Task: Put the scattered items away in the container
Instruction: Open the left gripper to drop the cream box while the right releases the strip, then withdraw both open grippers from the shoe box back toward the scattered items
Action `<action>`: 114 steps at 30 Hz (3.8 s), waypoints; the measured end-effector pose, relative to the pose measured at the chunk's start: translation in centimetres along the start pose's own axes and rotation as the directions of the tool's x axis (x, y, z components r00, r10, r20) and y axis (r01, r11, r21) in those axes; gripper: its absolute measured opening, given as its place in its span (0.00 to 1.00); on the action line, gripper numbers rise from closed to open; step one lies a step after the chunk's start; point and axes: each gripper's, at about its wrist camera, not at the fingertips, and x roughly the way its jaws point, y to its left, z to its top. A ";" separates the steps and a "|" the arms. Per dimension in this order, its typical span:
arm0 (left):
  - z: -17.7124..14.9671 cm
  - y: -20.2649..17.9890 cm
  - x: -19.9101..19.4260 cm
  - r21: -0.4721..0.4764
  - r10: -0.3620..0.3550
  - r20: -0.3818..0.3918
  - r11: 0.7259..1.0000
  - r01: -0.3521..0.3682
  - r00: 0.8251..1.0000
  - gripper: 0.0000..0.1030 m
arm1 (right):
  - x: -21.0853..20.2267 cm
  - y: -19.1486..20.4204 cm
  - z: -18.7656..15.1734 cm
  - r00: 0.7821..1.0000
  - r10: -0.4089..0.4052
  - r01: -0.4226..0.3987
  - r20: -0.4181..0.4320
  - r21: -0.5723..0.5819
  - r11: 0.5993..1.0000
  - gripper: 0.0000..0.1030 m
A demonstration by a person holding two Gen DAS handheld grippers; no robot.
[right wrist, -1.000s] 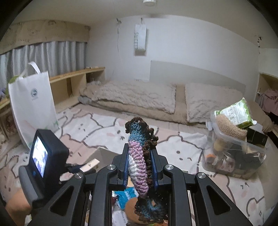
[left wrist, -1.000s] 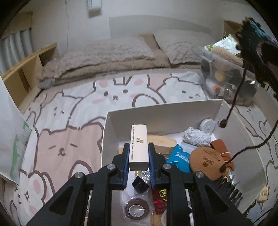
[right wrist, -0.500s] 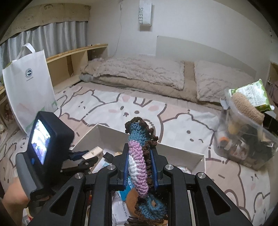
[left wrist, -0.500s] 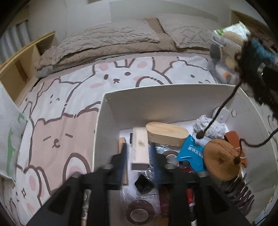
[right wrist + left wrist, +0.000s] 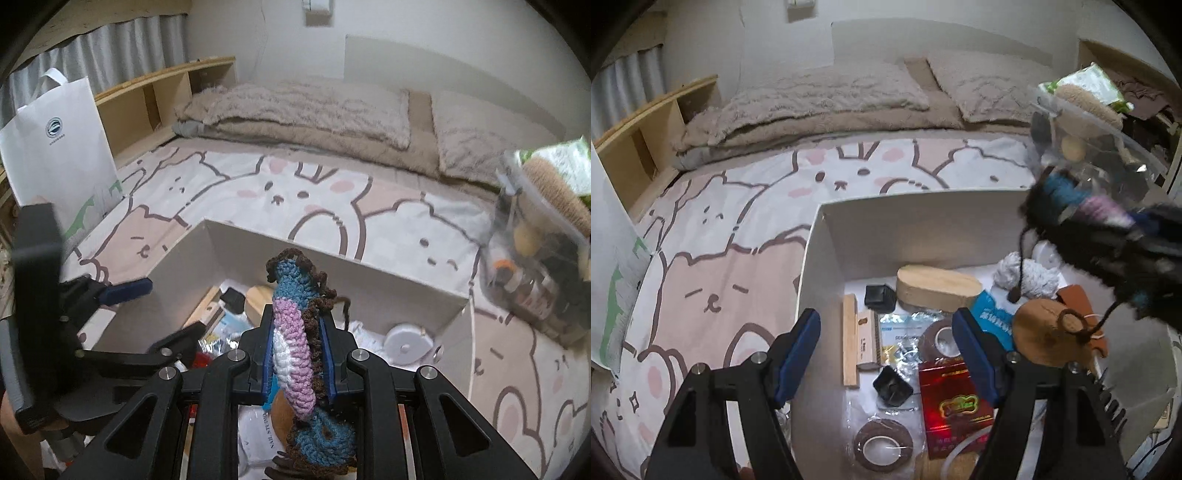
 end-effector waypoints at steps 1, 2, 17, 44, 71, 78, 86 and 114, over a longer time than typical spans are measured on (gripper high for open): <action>0.0 0.0 -0.2 0.001 -0.008 0.011 1.000 0.008 1.000 0.71 | 0.3 -0.1 -0.1 1.000 0.005 -0.005 -0.015 0.008 1.000 0.21; 0.0 -0.1 -0.3 0.002 -0.011 0.023 1.000 0.011 1.000 0.71 | 0.7 -0.2 -0.2 0.999 0.014 -0.014 -0.031 0.015 1.000 0.21; -0.6 0.3 -0.6 0.001 -0.044 0.077 0.999 0.044 0.996 0.72 | 4.6 -1.3 -0.8 0.986 -0.006 0.018 -0.169 0.068 0.998 0.24; -0.6 0.2 -1.1 0.003 -0.053 0.087 0.999 0.053 0.995 0.83 | 1.9 -4.1 -2.2 0.993 -0.077 0.090 -0.085 0.156 0.984 1.00; -0.5 1.7 -4.4 -0.089 -0.033 0.089 0.995 0.041 0.995 1.00 | -2.6 -2.9 -3.9 0.992 -0.127 0.126 -0.001 0.173 0.977 1.00; -0.7 1.2 -6.3 -0.074 -0.014 0.101 0.997 0.021 0.995 1.00 | -4.5 -2.5 -4.5 0.990 -0.135 0.128 0.028 0.185 0.974 1.00; -1.1 0.4 -8.6 -0.064 -0.026 0.120 0.997 0.034 0.992 1.00 | -6.9 -2.2 -5.5 0.986 -0.152 0.135 0.074 0.195 0.971 1.00; -6.7 -1.8 -14.2 -0.061 -0.066 0.243 0.995 0.083 0.968 1.00 | -13.8 -0.7 -12.4 0.946 -0.184 0.136 0.267 0.189 0.973 1.00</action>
